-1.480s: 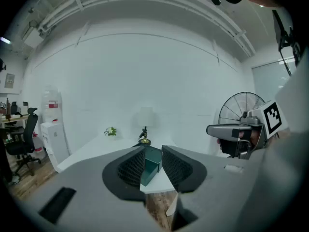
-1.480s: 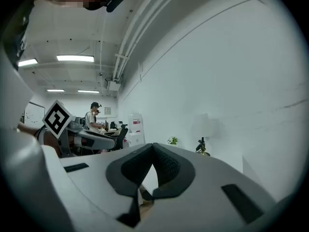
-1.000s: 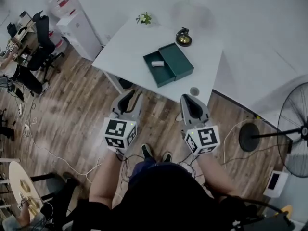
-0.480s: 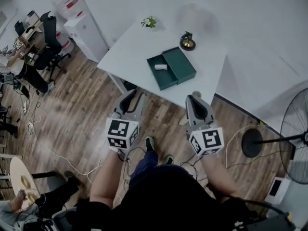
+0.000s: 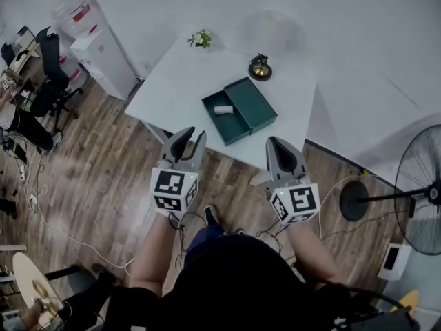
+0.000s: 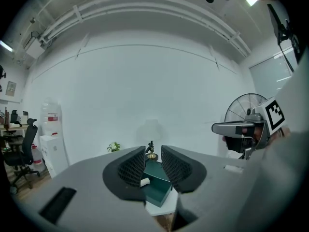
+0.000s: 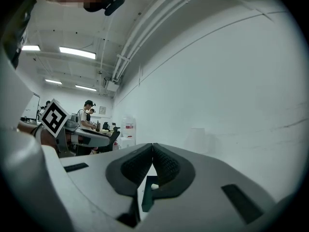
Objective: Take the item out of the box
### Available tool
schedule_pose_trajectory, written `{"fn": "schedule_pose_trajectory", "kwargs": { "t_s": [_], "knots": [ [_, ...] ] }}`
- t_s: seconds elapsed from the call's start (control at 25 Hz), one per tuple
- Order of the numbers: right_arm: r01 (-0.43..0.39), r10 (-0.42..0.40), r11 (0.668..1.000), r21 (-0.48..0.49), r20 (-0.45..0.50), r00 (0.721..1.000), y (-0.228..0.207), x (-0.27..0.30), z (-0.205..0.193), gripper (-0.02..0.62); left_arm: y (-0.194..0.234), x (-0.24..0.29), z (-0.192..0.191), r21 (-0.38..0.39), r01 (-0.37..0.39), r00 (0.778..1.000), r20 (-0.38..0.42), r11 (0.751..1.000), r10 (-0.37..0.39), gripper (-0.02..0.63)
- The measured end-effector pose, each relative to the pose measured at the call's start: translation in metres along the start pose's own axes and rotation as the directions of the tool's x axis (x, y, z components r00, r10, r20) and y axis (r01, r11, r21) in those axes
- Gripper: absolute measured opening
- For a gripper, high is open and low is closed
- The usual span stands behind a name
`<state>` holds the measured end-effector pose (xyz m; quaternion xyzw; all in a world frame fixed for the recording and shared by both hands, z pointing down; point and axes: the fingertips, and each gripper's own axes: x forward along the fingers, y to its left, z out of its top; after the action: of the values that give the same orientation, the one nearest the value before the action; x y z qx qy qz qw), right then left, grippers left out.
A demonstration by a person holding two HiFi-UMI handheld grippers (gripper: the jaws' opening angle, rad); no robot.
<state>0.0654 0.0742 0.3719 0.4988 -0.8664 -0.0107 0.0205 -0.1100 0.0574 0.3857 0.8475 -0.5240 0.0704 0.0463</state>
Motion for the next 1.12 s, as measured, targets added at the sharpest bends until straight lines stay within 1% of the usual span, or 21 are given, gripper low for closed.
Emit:
{"fn": "schedule_pose_trajectory", "kwargs": {
  "t_s": [0.2, 0.44, 0.76, 0.92, 1.0, 1.12],
  "knots": [
    [0.040, -0.040, 0.999, -0.016, -0.023, 0.999, 0.003, 0.042, 0.000, 0.006, 0.039, 0.030, -0.005, -0.027, 0.046, 0.999, 0.001, 0.999, -0.046, 0.100],
    [0.084, -0.084, 0.996, -0.010, -0.067, 0.994, 0.006, 0.078, -0.014, 0.006, 0.071, 0.058, -0.025, -0.052, 0.094, 0.995, -0.032, 0.994, -0.096, 0.100],
    [0.079, -0.077, 0.997, 0.021, -0.102, 0.992, -0.020, 0.124, -0.038, 0.006, 0.093, 0.116, -0.048, -0.050, 0.104, 0.990, -0.094, 0.993, -0.108, 0.100],
    [0.062, -0.055, 0.996, 0.063, -0.105, 0.993, -0.044, 0.147, -0.055, 0.006, 0.097, 0.149, -0.067, -0.011, 0.097, 0.981, -0.165, 0.995, -0.098, 0.100],
    [0.048, -0.037, 0.994, 0.101, -0.111, 0.993, -0.060, 0.156, -0.061, 0.006, 0.094, 0.167, -0.078, 0.039, 0.103, 0.973, -0.213, 0.994, -0.092, 0.100],
    [0.024, -0.009, 0.989, 0.144, -0.107, 0.994, -0.086, 0.173, -0.065, 0.006, 0.089, 0.201, -0.100, 0.133, 0.135, 0.952, -0.291, 0.982, -0.091, 0.100]
  ]
}}
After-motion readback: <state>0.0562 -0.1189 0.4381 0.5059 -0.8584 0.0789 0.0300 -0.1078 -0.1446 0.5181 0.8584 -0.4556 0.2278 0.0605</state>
